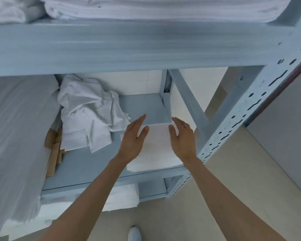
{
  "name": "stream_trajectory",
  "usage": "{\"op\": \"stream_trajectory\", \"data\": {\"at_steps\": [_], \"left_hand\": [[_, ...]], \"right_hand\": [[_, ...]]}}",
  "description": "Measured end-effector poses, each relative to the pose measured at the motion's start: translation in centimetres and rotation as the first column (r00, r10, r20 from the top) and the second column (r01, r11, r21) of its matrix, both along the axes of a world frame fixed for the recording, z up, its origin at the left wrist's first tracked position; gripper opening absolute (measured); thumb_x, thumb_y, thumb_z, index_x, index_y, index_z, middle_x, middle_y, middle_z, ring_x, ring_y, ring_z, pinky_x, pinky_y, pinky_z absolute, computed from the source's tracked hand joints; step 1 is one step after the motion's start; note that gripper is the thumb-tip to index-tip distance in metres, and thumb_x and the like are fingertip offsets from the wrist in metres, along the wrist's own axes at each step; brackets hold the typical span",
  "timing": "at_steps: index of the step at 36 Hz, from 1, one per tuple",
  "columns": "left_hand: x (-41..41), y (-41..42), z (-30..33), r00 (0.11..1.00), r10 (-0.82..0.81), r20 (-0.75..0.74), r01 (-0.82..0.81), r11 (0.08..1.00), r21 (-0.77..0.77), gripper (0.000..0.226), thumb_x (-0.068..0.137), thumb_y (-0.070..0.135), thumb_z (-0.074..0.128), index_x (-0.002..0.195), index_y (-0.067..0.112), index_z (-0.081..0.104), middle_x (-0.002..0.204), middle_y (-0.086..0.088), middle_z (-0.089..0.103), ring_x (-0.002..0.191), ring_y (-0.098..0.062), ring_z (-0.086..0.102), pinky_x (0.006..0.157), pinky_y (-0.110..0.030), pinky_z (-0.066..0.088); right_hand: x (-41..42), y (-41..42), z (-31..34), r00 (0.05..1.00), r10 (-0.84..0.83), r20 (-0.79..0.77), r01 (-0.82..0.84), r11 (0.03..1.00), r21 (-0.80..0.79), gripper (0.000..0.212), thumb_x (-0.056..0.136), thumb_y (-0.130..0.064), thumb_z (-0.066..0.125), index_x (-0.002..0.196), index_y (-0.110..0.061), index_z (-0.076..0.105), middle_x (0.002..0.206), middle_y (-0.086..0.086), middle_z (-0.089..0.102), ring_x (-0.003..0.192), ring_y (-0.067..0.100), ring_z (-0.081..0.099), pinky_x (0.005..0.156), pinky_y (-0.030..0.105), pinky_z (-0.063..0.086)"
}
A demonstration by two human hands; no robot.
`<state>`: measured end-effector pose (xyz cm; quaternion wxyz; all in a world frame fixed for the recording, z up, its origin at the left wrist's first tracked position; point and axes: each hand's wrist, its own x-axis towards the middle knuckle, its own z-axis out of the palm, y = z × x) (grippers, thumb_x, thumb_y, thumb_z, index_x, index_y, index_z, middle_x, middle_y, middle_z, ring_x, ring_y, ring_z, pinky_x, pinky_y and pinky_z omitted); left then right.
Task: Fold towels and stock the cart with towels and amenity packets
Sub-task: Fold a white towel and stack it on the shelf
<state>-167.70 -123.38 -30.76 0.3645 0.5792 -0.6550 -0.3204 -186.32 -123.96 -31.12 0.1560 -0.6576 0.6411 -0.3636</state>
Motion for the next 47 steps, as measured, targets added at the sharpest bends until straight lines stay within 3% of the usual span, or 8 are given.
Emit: {"op": "stream_trajectory", "data": {"at_steps": [3,5,7,12,17,26,34,47], "left_hand": [[-1.5,3.6,2.3,0.98,0.055,-0.193,-0.047,0.998,0.046,0.046,0.104,0.041,0.043,0.15,0.034,0.039,0.149,0.017,0.044,0.132,0.005,0.039,0.113,-0.02,0.025],[-2.5,6.1,3.6,0.945,0.101,-0.312,-0.087,0.994,0.06,0.042,0.103,0.042,0.047,0.145,0.036,0.047,0.143,0.02,0.051,0.121,0.014,0.047,0.109,-0.016,0.033],[-3.4,8.7,4.7,0.903,0.127,-0.411,-0.109,0.992,0.068,0.038,0.102,0.039,0.05,0.139,0.034,0.055,0.138,0.018,0.057,0.122,0.009,0.052,0.112,-0.023,0.037],[-5.9,15.9,7.4,0.84,0.168,-0.517,-0.182,0.983,0.024,0.036,0.105,0.031,0.046,0.136,0.02,0.059,0.131,0.003,0.065,0.12,-0.012,0.061,0.11,-0.04,0.045],[-7.6,21.5,10.0,0.808,0.223,-0.546,-0.247,0.969,0.03,0.035,0.106,0.029,0.043,0.136,0.017,0.058,0.131,-0.003,0.065,0.12,-0.018,0.062,0.11,-0.044,0.045],[-8.8,27.6,13.8,0.798,0.211,-0.564,-0.296,0.953,-0.061,0.036,0.106,0.034,0.041,0.132,0.017,0.059,0.128,0.0,0.068,0.118,-0.018,0.063,0.109,-0.045,0.046],[-7.8,31.1,14.4,0.757,0.207,-0.619,-0.323,0.943,-0.079,0.037,0.108,0.03,0.039,0.134,0.013,0.059,0.126,-0.003,0.069,0.116,-0.02,0.065,0.106,-0.04,0.048],[-5.9,33.9,14.7,0.724,0.199,-0.661,-0.34,0.936,-0.092,0.029,0.107,0.03,0.04,0.118,0.022,0.065,0.121,-0.002,0.072,0.113,-0.02,0.067,0.106,-0.042,0.049]], "right_hand": [[-0.4,2.7,2.2,0.962,0.021,0.271,-0.037,0.998,0.051,0.04,0.104,-0.034,0.046,0.141,-0.021,0.053,0.143,-0.003,0.053,0.132,0.013,0.046,0.11,0.031,0.037],[-0.9,4.6,3.6,0.876,0.061,0.479,-0.105,0.992,0.067,0.035,0.103,-0.035,0.049,0.136,-0.027,0.057,0.139,-0.009,0.057,0.124,0.003,0.052,0.103,0.017,0.039],[-1.8,6.9,4.9,0.776,0.11,0.622,-0.179,0.983,0.05,0.03,0.102,-0.033,0.052,0.13,-0.03,0.061,0.134,-0.013,0.06,0.118,-0.01,0.054,0.101,0.011,0.04],[-5.1,12.8,7.2,0.634,0.138,0.761,-0.286,0.956,0.065,0.032,0.101,-0.031,0.054,0.126,-0.017,0.067,0.126,-0.006,0.067,0.115,0.007,0.062,0.106,0.037,0.047],[-7.8,18.2,9.7,0.57,0.108,0.815,-0.314,0.945,0.094,0.03,0.101,-0.029,0.054,0.121,-0.013,0.068,0.121,0.001,0.069,0.112,0.014,0.065,0.103,0.043,0.05],[-10.2,23.4,13.0,0.545,0.157,0.824,-0.338,0.94,0.044,0.032,0.103,-0.028,0.049,0.12,-0.007,0.068,0.12,0.007,0.07,0.111,0.019,0.066,0.102,0.046,0.05],[-10.2,25.8,14.5,0.526,0.182,0.83,-0.329,0.944,0.001,0.033,0.103,-0.031,0.049,0.114,-0.009,0.071,0.115,0.003,0.073,0.106,0.016,0.069,0.098,0.042,0.054],[-9.1,28.3,15.0,0.525,0.185,0.831,-0.337,0.942,0.003,0.029,0.102,-0.028,0.049,0.112,-0.011,0.07,0.114,0.005,0.073,0.105,0.018,0.07,0.099,0.043,0.053]]}}
